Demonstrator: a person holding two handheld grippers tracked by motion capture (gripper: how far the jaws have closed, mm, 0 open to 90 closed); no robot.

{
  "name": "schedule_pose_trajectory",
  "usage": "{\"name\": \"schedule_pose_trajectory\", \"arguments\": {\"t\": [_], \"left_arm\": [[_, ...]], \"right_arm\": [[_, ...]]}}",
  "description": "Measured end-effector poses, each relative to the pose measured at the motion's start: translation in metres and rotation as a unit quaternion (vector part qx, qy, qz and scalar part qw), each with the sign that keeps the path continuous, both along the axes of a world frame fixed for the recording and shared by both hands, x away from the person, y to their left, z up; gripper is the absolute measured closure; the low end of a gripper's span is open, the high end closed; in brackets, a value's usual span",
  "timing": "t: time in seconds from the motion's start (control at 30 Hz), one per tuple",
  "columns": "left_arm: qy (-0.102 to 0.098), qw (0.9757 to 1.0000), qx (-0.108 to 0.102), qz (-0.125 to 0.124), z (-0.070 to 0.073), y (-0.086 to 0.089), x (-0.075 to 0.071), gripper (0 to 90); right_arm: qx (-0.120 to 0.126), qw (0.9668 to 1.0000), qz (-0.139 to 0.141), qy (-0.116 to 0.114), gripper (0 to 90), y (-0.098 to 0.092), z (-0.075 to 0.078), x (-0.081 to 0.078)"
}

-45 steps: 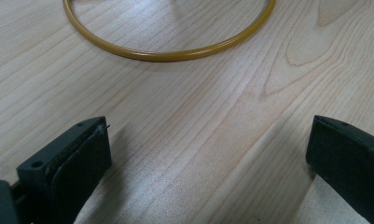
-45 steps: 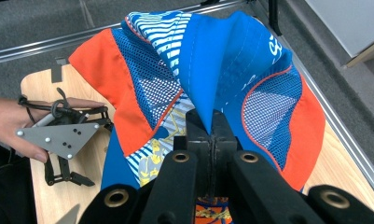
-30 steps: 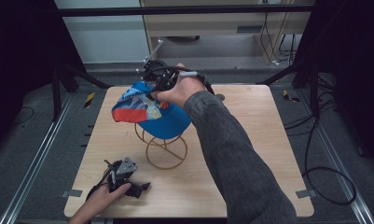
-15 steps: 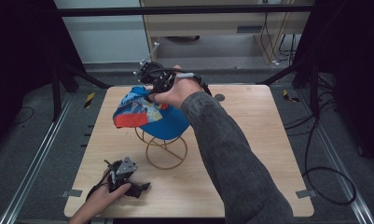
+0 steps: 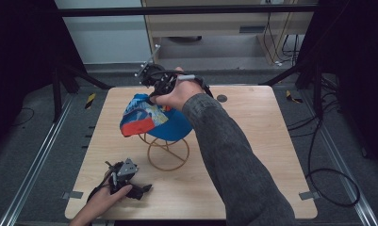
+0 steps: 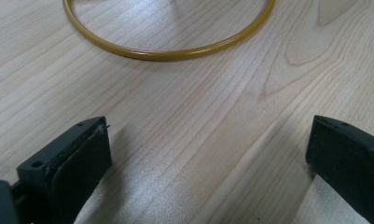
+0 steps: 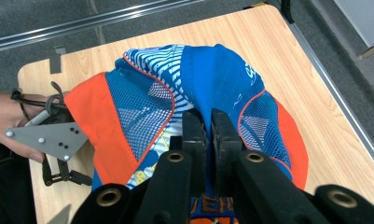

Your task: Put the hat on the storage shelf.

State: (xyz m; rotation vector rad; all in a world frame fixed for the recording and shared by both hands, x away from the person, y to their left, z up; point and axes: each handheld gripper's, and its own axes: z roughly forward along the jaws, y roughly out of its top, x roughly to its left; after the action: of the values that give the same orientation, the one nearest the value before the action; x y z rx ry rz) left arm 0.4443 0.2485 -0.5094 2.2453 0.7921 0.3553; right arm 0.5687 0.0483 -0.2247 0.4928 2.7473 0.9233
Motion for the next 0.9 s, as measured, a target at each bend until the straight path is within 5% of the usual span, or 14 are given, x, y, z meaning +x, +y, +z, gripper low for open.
{"name": "schedule_pose_trajectory", "arguments": {"t": [0.9], "left_arm": [[0.0, 1.0, 0.0, 0.0, 0.0, 0.0, 0.0, 0.0]], "right_arm": [[0.035, 0.999, -0.026, -0.008, 45.0, -0.019, 0.003, -0.013]]}}
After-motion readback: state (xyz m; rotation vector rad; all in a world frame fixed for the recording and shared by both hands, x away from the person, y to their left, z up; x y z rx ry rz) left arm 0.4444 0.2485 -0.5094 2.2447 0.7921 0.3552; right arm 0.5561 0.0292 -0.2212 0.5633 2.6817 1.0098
